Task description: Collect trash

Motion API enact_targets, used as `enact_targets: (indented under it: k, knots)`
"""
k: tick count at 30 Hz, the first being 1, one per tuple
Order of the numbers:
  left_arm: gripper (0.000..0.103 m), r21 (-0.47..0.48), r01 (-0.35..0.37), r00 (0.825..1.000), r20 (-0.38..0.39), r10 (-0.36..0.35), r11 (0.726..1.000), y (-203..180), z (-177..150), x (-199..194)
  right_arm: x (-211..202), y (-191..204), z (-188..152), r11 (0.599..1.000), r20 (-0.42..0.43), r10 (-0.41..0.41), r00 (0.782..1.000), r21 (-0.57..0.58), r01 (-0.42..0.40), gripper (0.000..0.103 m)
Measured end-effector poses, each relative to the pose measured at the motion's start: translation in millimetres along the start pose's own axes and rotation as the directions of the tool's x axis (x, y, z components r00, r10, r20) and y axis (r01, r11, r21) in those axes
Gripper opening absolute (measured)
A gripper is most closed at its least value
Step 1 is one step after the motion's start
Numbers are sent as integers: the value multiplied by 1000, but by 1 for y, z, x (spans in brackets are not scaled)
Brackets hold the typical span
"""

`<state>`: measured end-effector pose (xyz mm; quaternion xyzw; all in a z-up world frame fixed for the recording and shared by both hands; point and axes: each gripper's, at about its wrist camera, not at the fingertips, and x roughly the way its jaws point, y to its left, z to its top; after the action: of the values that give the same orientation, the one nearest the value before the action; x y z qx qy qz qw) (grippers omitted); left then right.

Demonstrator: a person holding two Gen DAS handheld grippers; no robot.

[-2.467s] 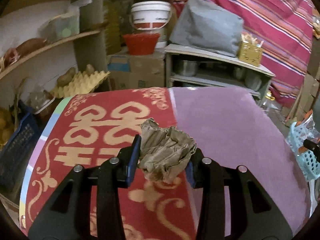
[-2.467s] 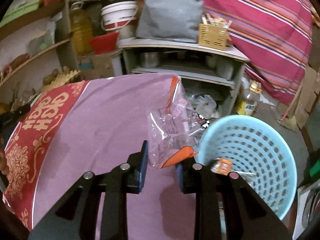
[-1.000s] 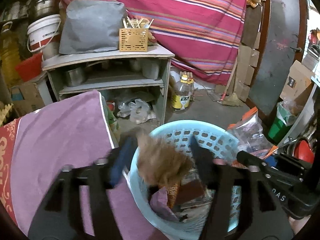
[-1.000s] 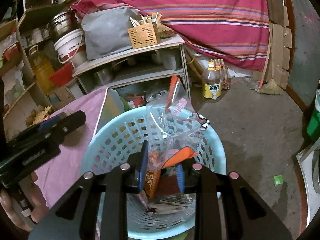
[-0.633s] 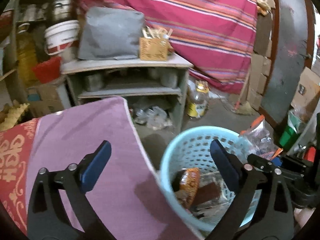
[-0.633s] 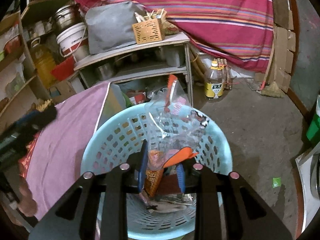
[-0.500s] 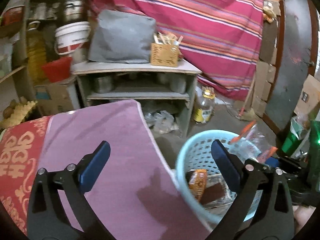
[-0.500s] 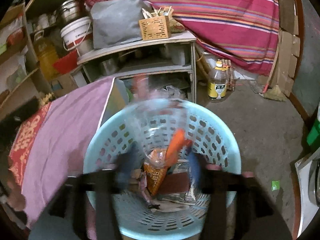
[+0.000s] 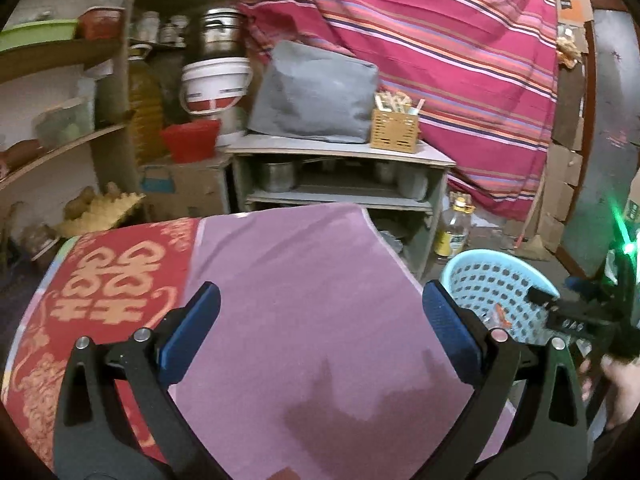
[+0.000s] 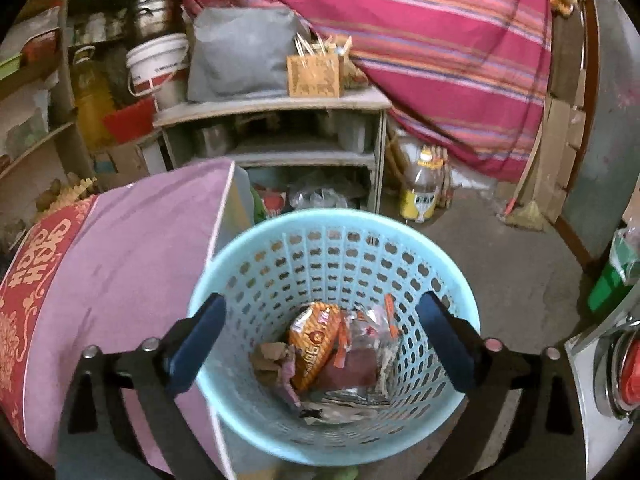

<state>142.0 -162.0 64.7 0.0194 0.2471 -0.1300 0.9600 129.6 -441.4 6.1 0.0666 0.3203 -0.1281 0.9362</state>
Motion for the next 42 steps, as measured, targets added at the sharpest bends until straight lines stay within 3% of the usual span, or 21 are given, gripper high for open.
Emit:
enact_targets:
  k: [7, 11, 16, 23, 29, 34, 42]
  knots:
    - [98, -23, -59, 998, 15, 59, 998, 44, -29, -43, -48, 45, -11, 999, 92, 28, 995, -35, -25, 99]
    - [98, 3, -84, 996, 37, 84, 996, 56, -49, -62, -77, 76, -33, 997, 135, 22, 991, -78, -12, 99]
    - [98, 12, -78, 997, 10, 78, 997, 67, -71, -79, -112, 105, -64, 993, 165, 54, 985, -110, -36, 99]
    - [98, 17, -75, 996, 48, 74, 997, 74, -96, -105, -136, 115, -105, 995, 148, 87, 985, -64, -79, 99]
    - [98, 28, -50, 998, 50, 49, 998, 73, -118, -115, -148, 119, -134, 998, 149, 58, 987, -43, -52, 99]
    - [98, 40, -95, 993, 79, 92, 995, 71, -129, -119, -154, 121, -134, 998, 179, 47, 983, -49, -39, 99]
    - [98, 14, -84, 992, 91, 83, 996, 74, -132, -121, -153, 126, -135, 998, 199, 53, 979, -51, -43, 99]
